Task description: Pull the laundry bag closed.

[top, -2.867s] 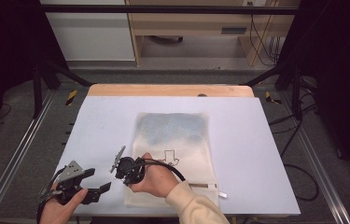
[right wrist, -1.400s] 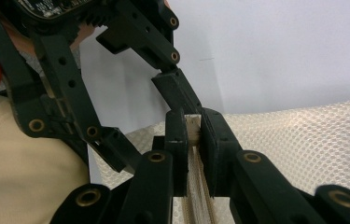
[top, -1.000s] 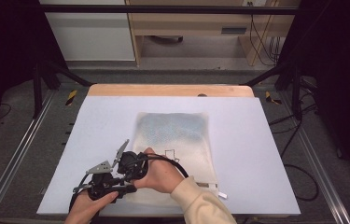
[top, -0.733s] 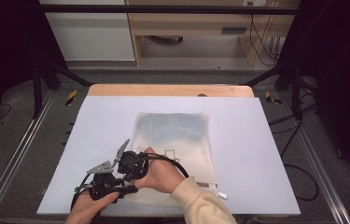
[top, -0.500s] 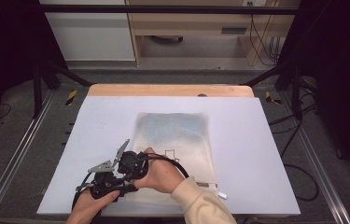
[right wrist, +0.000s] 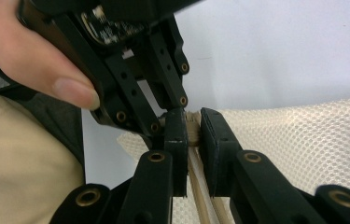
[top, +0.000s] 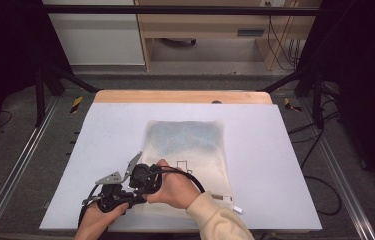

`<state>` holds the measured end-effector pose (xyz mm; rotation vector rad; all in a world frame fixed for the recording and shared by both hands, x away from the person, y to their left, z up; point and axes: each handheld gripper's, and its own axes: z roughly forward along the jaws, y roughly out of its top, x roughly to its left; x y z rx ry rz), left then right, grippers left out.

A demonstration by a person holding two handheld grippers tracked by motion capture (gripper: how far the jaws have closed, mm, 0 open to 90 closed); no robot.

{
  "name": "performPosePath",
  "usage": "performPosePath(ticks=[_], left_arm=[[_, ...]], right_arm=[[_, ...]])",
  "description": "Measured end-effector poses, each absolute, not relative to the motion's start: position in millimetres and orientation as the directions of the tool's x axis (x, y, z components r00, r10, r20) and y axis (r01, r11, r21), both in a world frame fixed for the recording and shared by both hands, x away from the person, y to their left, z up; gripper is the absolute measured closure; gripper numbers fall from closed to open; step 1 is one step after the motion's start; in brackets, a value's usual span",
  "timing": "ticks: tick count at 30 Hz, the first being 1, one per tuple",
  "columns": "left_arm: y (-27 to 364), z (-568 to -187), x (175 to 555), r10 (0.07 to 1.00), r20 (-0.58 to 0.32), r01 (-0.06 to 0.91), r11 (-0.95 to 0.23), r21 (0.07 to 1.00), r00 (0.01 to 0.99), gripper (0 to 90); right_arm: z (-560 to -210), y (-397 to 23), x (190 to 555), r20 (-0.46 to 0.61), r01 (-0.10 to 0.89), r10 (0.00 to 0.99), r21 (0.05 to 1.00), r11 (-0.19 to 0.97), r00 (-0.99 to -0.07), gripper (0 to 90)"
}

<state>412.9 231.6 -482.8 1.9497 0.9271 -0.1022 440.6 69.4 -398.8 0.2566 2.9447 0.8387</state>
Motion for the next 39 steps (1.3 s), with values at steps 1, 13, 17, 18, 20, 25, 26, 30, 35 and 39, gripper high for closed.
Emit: performPosePath(ticks=[1, 13, 17, 18, 20, 25, 26, 30, 35, 39], left_arm=[[231.8, -482.6, 412.8, 0.563, -0.426, 0.644, -0.267, 0.717, 0.708, 81.6], [232.3, -481.4, 412.0, 0.569, -0.423, 0.645, -0.267, 0.716, 0.705, 82.6], [232.0, -481.2, 411.6, 0.572, -0.422, 0.645, -0.267, 0.716, 0.704, 82.9], [232.1, -480.9, 411.6, 0.571, -0.420, 0.644, -0.271, 0.715, 0.706, 83.0], [232.0, -480.8, 411.4, 0.571, -0.414, 0.640, -0.275, 0.718, 0.709, 83.1], [232.1, -480.2, 411.0, 0.570, -0.424, 0.644, -0.259, 0.720, 0.704, 83.3], [231.9, -480.0, 411.0, 0.570, -0.420, 0.641, -0.264, 0.720, 0.706, 83.3], [230.7, -479.3, 410.4, 0.570, -0.415, 0.638, -0.269, 0.722, 0.709, 83.3], [232.7, -478.6, 410.3, 0.568, -0.430, 0.644, -0.250, 0.723, 0.702, 83.2], [233.4, -478.6, 411.0, 0.563, -0.425, 0.639, -0.257, 0.725, 0.709, 83.2]], right_arm=[[-399.6, 68.3, 440.4, -0.022, 0.141, 0.179, 0.528, 0.837, -0.984, 81.8], [-404.8, 63.0, 438.8, -0.039, 0.128, 0.172, 0.517, 0.846, -0.984, 81.9], [-405.5, 61.7, 437.7, -0.050, 0.124, 0.172, 0.505, 0.854, -0.984, 82.0], [-405.5, 61.3, 437.3, -0.049, 0.127, 0.176, 0.505, 0.854, -0.983, 82.1], [-405.5, 60.4, 436.5, -0.051, 0.126, 0.174, 0.496, 0.859, -0.984, 82.1], [-404.8, 56.7, 434.8, -0.068, 0.120, 0.173, 0.481, 0.869, -0.983, 82.1], [-404.8, 55.6, 434.9, -0.071, 0.114, 0.168, 0.480, 0.870, -0.983, 82.1], [-405.5, 51.2, 434.3, -0.061, 0.126, 0.176, 0.478, 0.870, -0.983, 82.1], [-410.0, 44.8, 434.1, -0.056, 0.140, 0.188, 0.476, 0.868, -0.981, 82.1], [-415.8, 33.2, 436.4, -0.049, 0.165, 0.215, 0.485, 0.859, -0.975, 82.1]])
